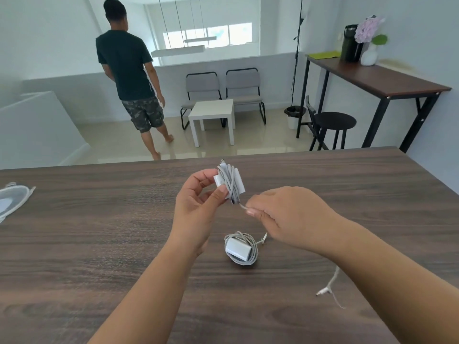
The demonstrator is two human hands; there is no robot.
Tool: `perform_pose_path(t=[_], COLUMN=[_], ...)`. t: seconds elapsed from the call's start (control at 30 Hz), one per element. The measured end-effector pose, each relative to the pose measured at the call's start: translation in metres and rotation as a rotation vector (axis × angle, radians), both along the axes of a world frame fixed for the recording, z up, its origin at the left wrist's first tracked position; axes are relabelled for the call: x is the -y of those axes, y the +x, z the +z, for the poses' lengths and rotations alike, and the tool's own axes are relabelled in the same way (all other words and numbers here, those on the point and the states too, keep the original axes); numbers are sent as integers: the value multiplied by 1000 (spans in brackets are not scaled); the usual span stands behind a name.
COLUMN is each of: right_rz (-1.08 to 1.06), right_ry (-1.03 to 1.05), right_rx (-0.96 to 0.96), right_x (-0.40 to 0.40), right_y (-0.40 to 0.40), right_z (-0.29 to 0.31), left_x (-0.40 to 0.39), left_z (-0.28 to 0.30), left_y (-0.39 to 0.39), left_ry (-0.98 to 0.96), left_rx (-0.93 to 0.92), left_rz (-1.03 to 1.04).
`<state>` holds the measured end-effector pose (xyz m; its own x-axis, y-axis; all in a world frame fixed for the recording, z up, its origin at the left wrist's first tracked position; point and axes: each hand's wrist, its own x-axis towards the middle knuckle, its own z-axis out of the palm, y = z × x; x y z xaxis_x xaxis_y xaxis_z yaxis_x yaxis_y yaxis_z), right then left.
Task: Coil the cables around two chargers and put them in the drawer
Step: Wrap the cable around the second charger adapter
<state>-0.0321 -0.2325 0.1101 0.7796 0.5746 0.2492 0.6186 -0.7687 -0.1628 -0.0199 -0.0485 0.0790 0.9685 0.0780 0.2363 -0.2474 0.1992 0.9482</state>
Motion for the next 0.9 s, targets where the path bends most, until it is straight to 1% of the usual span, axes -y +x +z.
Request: perform_pose_path(t=[0.07,0.13,0.2,0.27,0.33,0.4,0.5,0.57,0.63,0.7,0.77,0.9], right_rz=[28,43,64,81,108,162,166,98,-39,-166,-257,-394], right_ry=[-28,-44,-38,-29,-19,-13,33,81,160,228,236,229], right_rx=[27,37,40,37,24,17,-24,9,40,13,-16,-105], right_x=[0,1,2,4,5,1,-5,0,8,18,27,40], right_y=[0,0,1,3,1,-3,-6,2,14,26,37,53], right_z=[7,10,10,8,6,4,3,6,11,14,14,11], left_x=[0,-1,-4,-9,-15,-20,-25,-27,-30,-31,-30,-29], left_z=[2,3,3,2,0,-1,0,-1,-4,-7,-7,-6], left_y=[-1,-1,-1,1,3,6,8,8,6,3,0,-7], left_ry=[46,26,-70,-230,-344,-402,-414,-390,-336,-287,-256,-217], left_rx=[14,6,-40,-114,-169,-185,-175,-162,-163,-172,-163,-166], left_rz=[-7,-16,-36,-64,-74,-56,-61,-99,-135,-178,-240,-472])
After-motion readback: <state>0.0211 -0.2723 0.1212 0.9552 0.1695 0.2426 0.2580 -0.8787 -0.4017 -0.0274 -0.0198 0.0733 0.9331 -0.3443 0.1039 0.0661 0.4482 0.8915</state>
